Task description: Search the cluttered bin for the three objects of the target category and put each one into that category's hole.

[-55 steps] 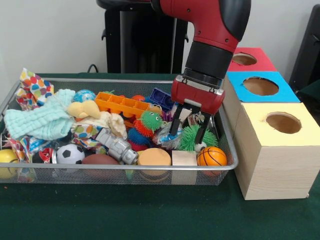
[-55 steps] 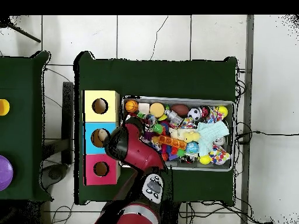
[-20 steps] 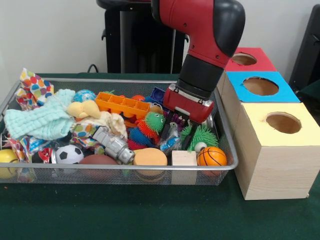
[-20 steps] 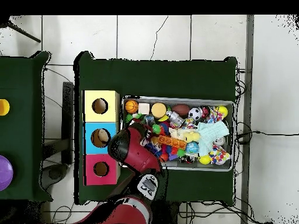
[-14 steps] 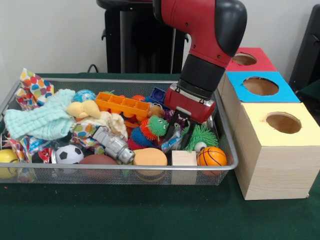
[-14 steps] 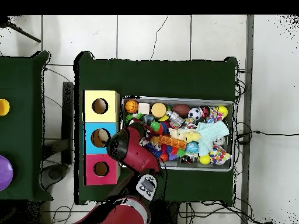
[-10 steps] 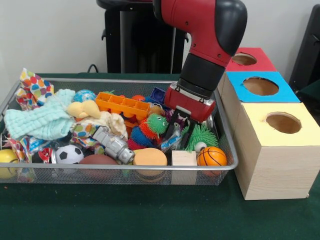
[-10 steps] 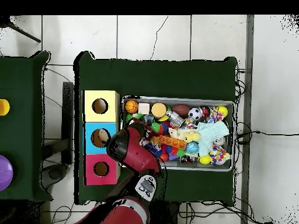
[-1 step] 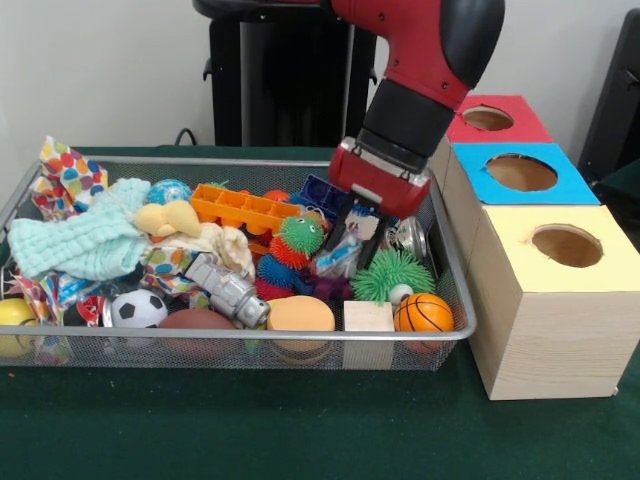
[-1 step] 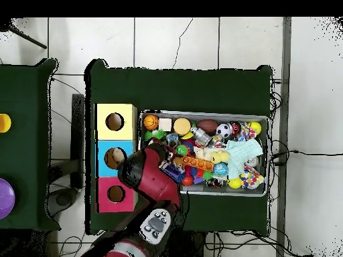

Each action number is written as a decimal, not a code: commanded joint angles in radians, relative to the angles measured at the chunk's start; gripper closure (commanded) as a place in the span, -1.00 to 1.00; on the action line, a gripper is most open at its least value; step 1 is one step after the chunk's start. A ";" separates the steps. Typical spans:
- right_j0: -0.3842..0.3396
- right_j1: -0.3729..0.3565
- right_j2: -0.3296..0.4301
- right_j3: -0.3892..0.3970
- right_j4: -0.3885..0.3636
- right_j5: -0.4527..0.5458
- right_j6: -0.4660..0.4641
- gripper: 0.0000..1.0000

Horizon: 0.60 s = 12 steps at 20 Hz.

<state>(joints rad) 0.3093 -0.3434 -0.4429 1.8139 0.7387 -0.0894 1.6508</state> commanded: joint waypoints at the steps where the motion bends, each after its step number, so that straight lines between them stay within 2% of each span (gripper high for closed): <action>1: 0.119 0.030 -0.205 -0.105 0.045 0.292 0.190 1.00; 3: 0.145 0.047 -0.259 -0.127 0.029 0.318 0.203 1.00; 4: 0.146 0.048 -0.264 -0.133 0.019 0.320 0.208 1.00; 6: 0.130 0.026 -0.219 -0.122 0.004 0.346 0.232 1.00; 7: 0.101 -0.013 -0.140 -0.094 0.004 0.338 0.239 1.00; 8: 0.088 -0.031 -0.100 -0.076 0.010 0.331 0.244 1.00; 9: 0.027 -0.085 0.029 -0.028 0.021 0.266 0.233 1.00; 12: -0.047 -0.149 0.170 0.029 0.025 0.197 0.227 1.00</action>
<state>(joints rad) 0.3912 -0.4118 -0.5437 1.7960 0.7389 0.1540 1.6508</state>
